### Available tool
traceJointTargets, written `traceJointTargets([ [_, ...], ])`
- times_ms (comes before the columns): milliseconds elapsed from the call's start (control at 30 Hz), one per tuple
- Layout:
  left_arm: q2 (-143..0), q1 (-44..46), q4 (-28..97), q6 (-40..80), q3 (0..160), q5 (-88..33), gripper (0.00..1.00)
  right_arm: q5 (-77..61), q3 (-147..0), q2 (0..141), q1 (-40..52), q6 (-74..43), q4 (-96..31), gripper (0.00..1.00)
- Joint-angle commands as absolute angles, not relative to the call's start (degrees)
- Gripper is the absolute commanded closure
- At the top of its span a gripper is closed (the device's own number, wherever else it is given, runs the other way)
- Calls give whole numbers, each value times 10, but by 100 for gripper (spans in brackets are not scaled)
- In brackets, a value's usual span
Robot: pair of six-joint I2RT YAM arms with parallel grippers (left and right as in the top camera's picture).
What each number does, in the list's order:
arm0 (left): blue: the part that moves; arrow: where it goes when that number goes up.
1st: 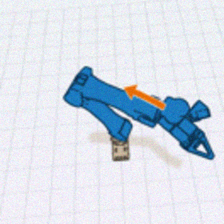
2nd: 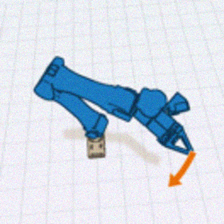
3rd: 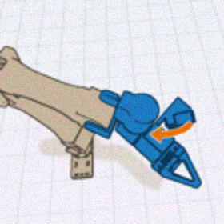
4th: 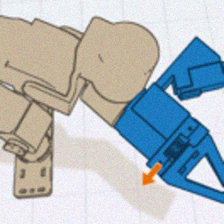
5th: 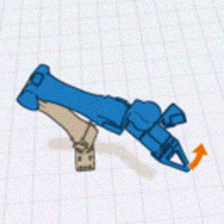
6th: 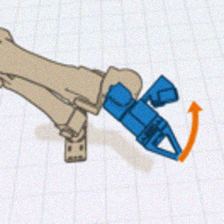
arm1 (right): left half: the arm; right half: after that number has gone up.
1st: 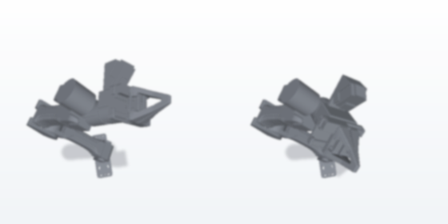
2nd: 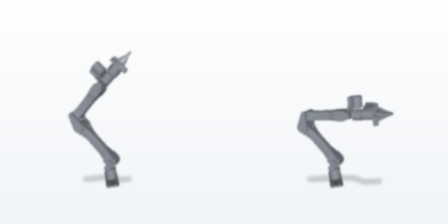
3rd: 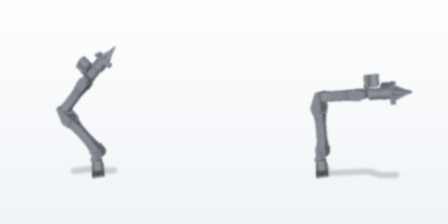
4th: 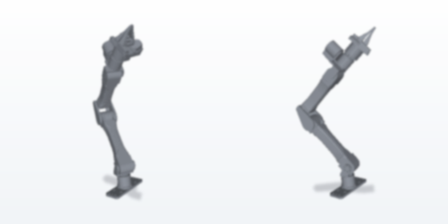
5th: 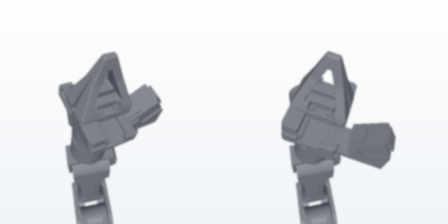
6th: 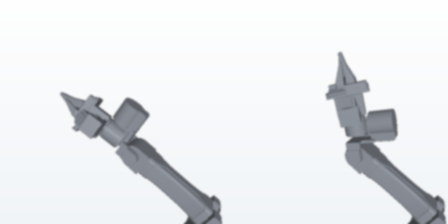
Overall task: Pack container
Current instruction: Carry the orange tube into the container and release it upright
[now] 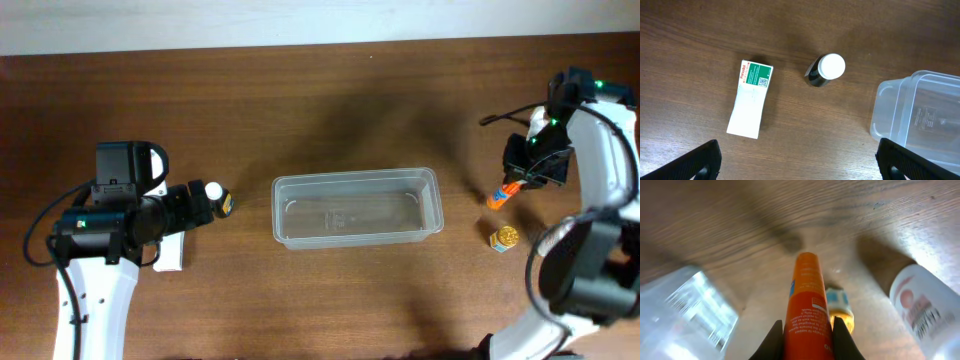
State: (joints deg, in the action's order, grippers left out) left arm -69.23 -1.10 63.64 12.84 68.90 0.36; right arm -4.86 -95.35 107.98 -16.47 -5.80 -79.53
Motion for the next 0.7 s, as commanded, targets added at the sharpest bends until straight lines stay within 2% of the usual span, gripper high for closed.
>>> traceJointTargets([
  [0,-694,-10,635,117,701,-3,1,-56,-959,967,-127,-47,-811,89],
  [300,-694,-10,635,117,701,-3,1,-55,-958,798,40,-50,-831,89],
  [467,-694,-10,635,117,701,-3,1,-4,-931,809,106,-98,-815,89],
  [667,-694,-10,635,117,701,-3,1,-15,-834,849,121,-112,-738,88],
])
